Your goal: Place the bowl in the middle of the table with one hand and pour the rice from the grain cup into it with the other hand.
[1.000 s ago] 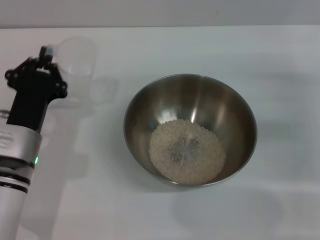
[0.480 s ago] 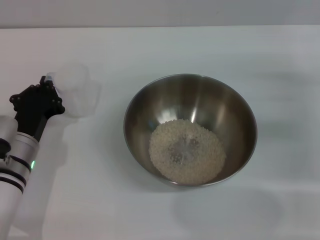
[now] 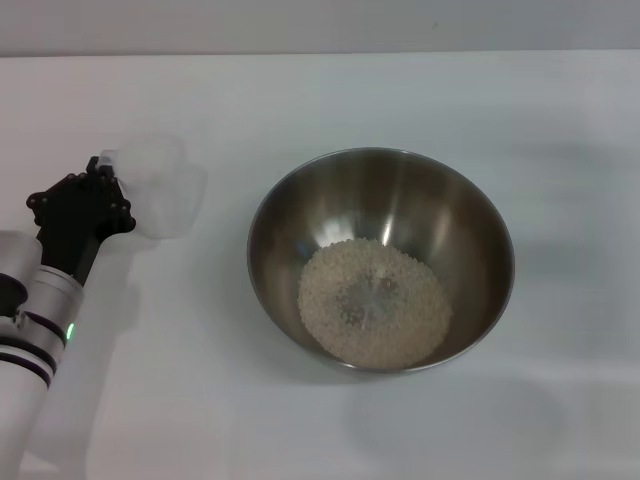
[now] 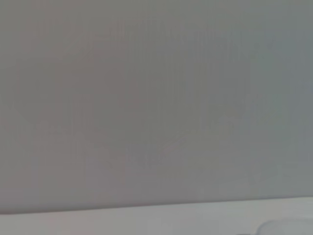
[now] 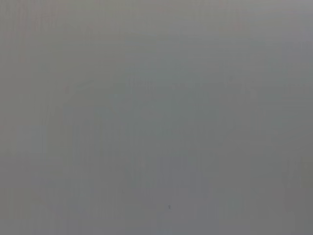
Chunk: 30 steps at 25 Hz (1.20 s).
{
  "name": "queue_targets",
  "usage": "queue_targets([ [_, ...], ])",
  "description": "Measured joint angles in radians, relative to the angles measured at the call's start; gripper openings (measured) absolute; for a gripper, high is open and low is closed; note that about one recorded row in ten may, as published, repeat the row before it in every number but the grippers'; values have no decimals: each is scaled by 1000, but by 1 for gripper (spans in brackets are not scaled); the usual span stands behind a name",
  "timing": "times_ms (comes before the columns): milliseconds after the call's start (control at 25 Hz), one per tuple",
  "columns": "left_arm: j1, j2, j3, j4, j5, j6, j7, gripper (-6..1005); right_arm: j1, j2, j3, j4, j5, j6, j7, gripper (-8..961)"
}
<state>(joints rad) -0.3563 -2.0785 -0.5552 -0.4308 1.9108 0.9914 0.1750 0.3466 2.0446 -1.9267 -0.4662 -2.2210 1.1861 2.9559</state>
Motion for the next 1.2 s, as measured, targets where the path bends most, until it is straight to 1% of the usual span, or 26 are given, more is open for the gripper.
queue_targets([
  [240, 1, 4, 1, -6, 0, -34, -5, 50, 0, -1, -2, 0, 0, -2, 0, 473],
  [400, 9, 7, 2, -8, 0, -35, -29, 119, 0, -1, -2, 0, 0, -2, 0, 473],
  [520, 36, 9, 2, -10, 11, -15, -43, 170, 0, -1, -1, 0, 0, -2, 0, 473],
  [600, 43, 10, 2, -11, 13, -7, -43, 261, 1, -1, -1, 0, 0, -2, 0, 473],
  [640, 67, 10, 7, -18, 19, 30, -43, 306, 2, -1, 0, 1, 0, -2, 0, 473],
  [720, 76, 10, 9, -19, 23, 44, -44, 397, 2, -1, 0, 3, 0, -3, 0, 473],
  [800, 107, 8, 15, -19, 54, 123, -67, 520, 2, 0, 0, 4, 0, -3, 0, 473],
  [840, 133, 6, 19, -13, 88, 202, -100, 582, 2, 2, -2, 6, 0, -3, 0, 473],
  [880, 133, 6, 19, -13, 88, 202, -100, 586, 2, 2, -2, 6, 0, -3, 0, 473],
  [920, 150, 5, 25, -7, 111, 291, -128, 590, 0, 5, -5, 6, 0, -4, 0, 473],
  [960, 150, 5, 25, -7, 111, 291, -128, 593, 0, 5, -5, 6, 0, -4, 0, 473],
  [1000, 155, 5, 31, -5, 114, 329, -132, 597, -1, 7, -6, 6, -2, -4, 0, 473],
  [1040, 156, 5, 42, -1, 115, 394, -134, 601, -4, 13, -7, 7, -16, -3, 0, 473],
  [1080, 156, 5, 42, -1, 115, 394, -134, 601, -4, 13, -7, 7, -16, -3, 0, 473],
  [1120, 154, 5, 45, 1, 116, 422, -134, 601, -6, 19, -8, 11, -39, -2, 0, 473],
  [1200, 145, 5, 45, 2, 116, 452, -134, 601, -7, 22, -8, 12, -50, -2, 0, 473],
])
